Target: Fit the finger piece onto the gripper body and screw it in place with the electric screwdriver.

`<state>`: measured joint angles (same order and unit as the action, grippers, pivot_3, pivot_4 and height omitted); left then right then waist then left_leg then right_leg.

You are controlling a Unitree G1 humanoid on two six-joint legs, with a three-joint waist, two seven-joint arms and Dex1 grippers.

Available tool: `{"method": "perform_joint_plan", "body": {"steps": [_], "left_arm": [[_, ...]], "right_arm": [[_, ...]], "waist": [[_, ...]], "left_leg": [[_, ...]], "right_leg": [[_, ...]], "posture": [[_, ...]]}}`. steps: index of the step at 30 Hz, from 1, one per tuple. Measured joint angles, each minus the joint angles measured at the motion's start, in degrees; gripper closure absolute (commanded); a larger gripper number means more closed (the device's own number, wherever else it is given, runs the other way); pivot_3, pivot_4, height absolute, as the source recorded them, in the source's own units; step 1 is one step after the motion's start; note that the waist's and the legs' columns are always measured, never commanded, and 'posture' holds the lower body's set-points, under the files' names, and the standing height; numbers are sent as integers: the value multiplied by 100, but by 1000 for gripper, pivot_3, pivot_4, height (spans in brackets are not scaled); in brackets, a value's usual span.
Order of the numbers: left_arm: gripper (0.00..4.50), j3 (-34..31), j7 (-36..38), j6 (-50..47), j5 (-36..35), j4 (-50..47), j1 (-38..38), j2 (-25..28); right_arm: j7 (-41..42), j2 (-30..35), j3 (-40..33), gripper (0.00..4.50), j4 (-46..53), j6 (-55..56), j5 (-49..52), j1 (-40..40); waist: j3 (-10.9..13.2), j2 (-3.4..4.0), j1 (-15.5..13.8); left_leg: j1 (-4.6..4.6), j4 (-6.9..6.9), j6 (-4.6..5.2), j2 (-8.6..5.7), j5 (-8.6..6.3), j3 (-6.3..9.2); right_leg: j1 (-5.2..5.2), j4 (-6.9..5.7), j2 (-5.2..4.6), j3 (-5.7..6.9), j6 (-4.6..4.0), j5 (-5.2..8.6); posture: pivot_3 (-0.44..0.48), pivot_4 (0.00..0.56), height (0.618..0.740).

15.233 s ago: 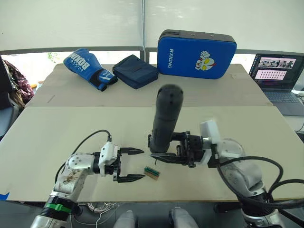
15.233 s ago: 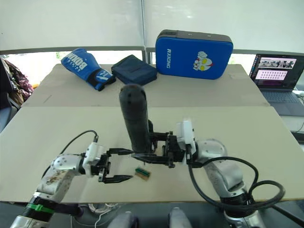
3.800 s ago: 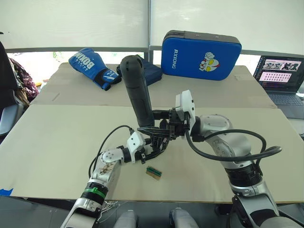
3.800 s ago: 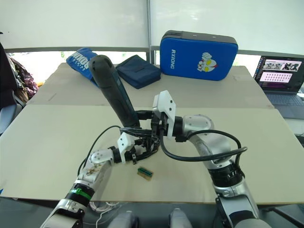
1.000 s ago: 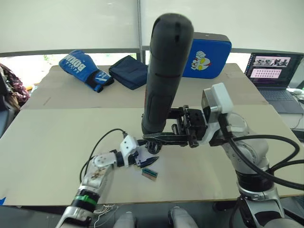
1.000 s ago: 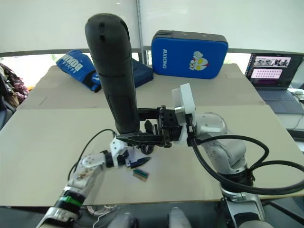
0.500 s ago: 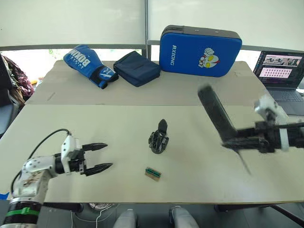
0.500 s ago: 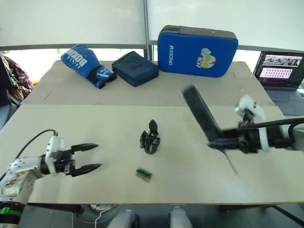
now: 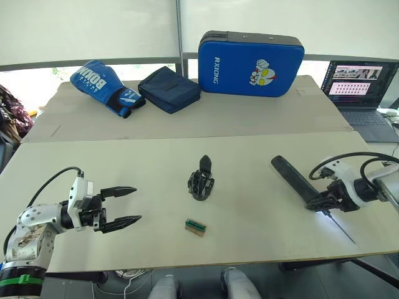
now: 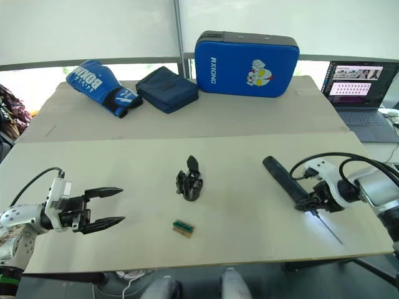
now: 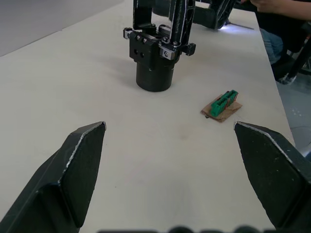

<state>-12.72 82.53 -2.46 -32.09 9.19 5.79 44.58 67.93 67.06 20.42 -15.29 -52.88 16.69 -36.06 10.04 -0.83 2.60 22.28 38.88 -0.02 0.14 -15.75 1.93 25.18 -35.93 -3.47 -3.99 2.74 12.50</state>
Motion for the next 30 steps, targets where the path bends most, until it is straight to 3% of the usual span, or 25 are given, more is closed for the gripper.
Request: {"method": "perform_joint_plan", "body": {"steps": [3, 5, 10, 16, 19, 22, 24, 27, 30], "left_arm": [[30, -3, 107, -57, 28, 146, 114, 143], [0, -17, 152, -157, 29, 241, 145, 271], [0, -129, 36, -548, 37, 364, 247, 405], [0, -429, -361, -415, 245, 361, 175, 590], [0, -603, -902, -105, 754, 428, -135, 766], [0, -779, -1083, 223, 1033, 376, -655, 845], [0, -866, -1095, 386, 1084, 374, -845, 844], [0, -1004, -1184, 620, 1171, 448, -903, 851], [0, -1046, -1233, 801, 1176, 480, -908, 850]], "right_arm": [[281, -64, 166, 2611, -293, 83, -266, -217], [433, -116, 184, 1582, -478, 188, -405, -290], [586, -161, 92, 41, -823, 493, -557, -358], [993, 446, -685, 41, -867, 1463, -537, 191], [1791, 476, -2284, 41, -551, 3168, 211, 1011], [2080, 251, -3710, 41, 234, 4169, 781, 1900], [2079, -37, -4251, 41, 771, 4299, 1066, 2352], [2117, -530, -4576, 41, 1618, 4762, 1222, 3119], [2014, -898, -4575, 41, 2005, 4944, 1310, 3302]], "waist": [[1, -2, -11], [0, -4, -11], [-1, -9, -23], [8, 6, -56], [8, 6, -21], [7, 3, 4], [6, -6, -7], [3, -13, -78], [4, -12, -114]], "left_leg": [[-1, 3, 0, 0, 0, 1], [-1, 3, 0, -1, 0, 1], [-2, 8, 0, -3, 0, 3], [1, 0, 0, -9, 0, 6], [-10, -10, 1, -2, -1, 2], [-27, -11, 3, 8, -3, -6], [-29, -4, 3, 12, -3, -5], [-40, 5, 3, 13, -3, -4], [-52, 11, 2, 7, -2, -16]], "right_leg": [[-3, 0, -1, 0, 1, -1], [-4, 0, -1, 0, 2, -1], [-8, -2, -3, 1, 5, -3], [4, -14, -8, 1, 5, -3], [-3, -13, -2, 0, 5, -3], [-15, -15, -1, -4, 3, -4], [-21, -17, 3, -2, -1, -6], [-39, -17, 6, 4, -1, -6], [-49, -16, -2, -4, 2, -8]], "posture": [[0, 150, 740], [0, 150, 740], [0, 150, 740], [0, 150, 740], [0, 150, 740], [0, 150, 740], [0, 150, 740], [0, 150, 740], [0, 150, 740]]}}
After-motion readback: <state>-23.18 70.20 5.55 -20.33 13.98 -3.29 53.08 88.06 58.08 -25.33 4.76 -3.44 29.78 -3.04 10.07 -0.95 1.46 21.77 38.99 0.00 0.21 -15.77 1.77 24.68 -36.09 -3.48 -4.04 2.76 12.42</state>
